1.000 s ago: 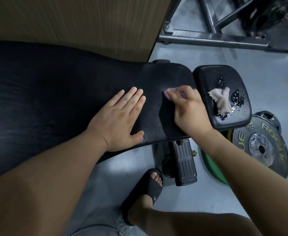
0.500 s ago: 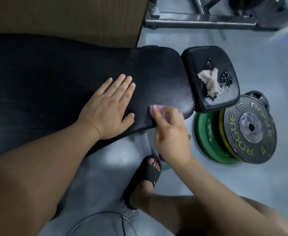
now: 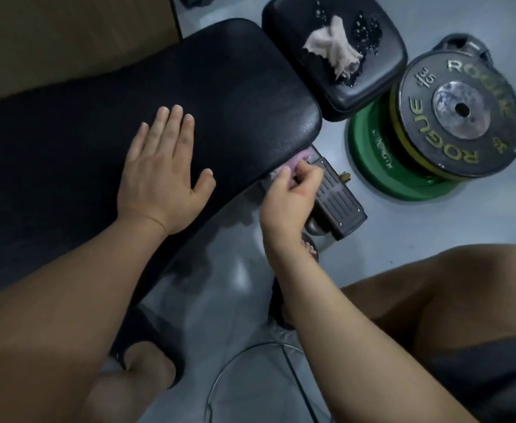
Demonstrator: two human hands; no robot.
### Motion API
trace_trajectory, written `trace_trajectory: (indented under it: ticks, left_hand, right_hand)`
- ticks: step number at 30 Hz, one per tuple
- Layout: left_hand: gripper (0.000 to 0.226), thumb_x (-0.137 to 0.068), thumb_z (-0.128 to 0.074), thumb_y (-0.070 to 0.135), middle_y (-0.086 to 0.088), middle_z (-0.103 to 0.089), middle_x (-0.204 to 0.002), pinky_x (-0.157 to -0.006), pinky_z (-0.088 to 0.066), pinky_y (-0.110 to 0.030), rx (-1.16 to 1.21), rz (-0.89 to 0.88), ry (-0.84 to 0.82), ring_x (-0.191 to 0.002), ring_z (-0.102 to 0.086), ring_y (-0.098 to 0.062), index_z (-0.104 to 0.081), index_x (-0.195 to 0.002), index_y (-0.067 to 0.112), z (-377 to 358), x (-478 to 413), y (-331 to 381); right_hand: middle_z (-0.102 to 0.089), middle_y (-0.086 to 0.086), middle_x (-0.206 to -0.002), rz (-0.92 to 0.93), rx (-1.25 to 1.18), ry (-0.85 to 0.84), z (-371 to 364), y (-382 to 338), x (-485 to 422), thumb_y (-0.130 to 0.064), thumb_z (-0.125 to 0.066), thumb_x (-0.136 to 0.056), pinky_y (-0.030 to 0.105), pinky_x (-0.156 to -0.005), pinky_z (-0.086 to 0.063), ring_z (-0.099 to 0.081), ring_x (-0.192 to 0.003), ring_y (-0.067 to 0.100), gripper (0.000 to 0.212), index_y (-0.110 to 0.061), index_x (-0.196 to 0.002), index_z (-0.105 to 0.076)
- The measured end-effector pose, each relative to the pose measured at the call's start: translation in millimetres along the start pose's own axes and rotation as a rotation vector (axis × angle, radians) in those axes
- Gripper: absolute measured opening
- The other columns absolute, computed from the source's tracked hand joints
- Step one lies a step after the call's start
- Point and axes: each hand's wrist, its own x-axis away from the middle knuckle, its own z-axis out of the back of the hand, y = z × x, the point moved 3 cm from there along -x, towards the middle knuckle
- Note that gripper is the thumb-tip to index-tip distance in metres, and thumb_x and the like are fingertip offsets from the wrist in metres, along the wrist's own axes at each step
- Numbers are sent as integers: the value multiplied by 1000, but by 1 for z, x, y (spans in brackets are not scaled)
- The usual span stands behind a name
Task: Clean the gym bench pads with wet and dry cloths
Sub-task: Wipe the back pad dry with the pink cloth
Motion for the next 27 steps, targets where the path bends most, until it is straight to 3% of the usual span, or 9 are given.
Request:
trace_trajectory:
  ticks: [3,5,8,11,13,15,17,24,27]
  left_hand:
    - [80,-97,-28,53,-11,-11,-170,-128,-6,-44,-19,4,3,-158,-3,-22,-15,-161,8,-1,-1,0]
    - [80,-97,-28,53,-10,-11,-170,-128,-5,-43,-19,5,4,-158,-3,-21,-15,-161,8,-1,0,0]
    - [79,-97,-28,53,-10,-10,-170,-128,-6,-43,-12,3,10,-158,-2,-21,-14,-162,9,-1,-1,1]
    - [79,-97,-29,52,-10,-11,-170,-128,-6,-44,-12,7,14,-158,-3,-21,-16,-161,8,-2,-1,0]
    - [79,-96,-29,52,-10,-11,-170,-128,-5,-43,-10,8,15,-158,-3,-21,-16,-161,9,-1,-1,0]
    - [79,-96,-28,52,-9,-11,-170,-128,-5,-42,-1,7,13,-158,-3,-20,-16,-161,9,-1,-1,0]
    - [79,-96,-28,53,-9,-10,-170,-128,-4,-42,-1,7,13,-158,-2,-20,-16,-162,10,-1,-1,0]
    - [79,-96,-28,52,-8,-10,-170,-128,-4,-42,9,9,10,-158,-1,-20,-16,-162,10,-2,0,0]
    - [78,-97,-28,52,-8,-9,-170,-129,-5,-43,10,9,13,-158,-1,-19,-15,-162,10,-4,-1,-1]
  right_hand:
    - [-64,9,-101,15,29,-164,1,5,35,-20,-56,-101,19,-73,-49,-63,-86,16,5,-17,-101,-52]
    - [-63,8,-92,-7,-14,-99,1,4,16,-29,-55,-103,25,-69,-49,-60,-76,12,18,-17,-91,-49]
    - [-60,13,-97,-86,-150,42,5,-8,-19,-26,-53,-104,12,-66,-45,-53,-68,0,18,-11,-94,-51]
    - [-60,17,-109,-40,-89,-40,-3,3,10,-19,-53,-101,22,-75,-50,-60,-79,5,5,-20,-98,-50]
    - [-61,20,-105,4,-73,-117,-4,5,25,-21,-55,-99,30,-74,-53,-64,-80,14,14,-29,-90,-47]
    - [-61,24,-102,2,-121,-47,1,2,2,-23,-59,-100,24,-68,-49,-60,-71,8,20,-26,-84,-47]
    - [-60,23,-106,-11,-138,49,10,-9,-22,-24,-59,-101,26,-73,-49,-58,-78,8,18,-24,-85,-50]
    - [-63,12,-110,54,-98,-34,8,-4,-19,-20,-60,-101,27,-81,-51,-65,-94,20,25,-32,-81,-50]
    - [-62,1,-109,21,-116,10,19,-19,-57,-10,-53,-102,24,-94,-47,-63,-106,15,19,-20,-86,-50]
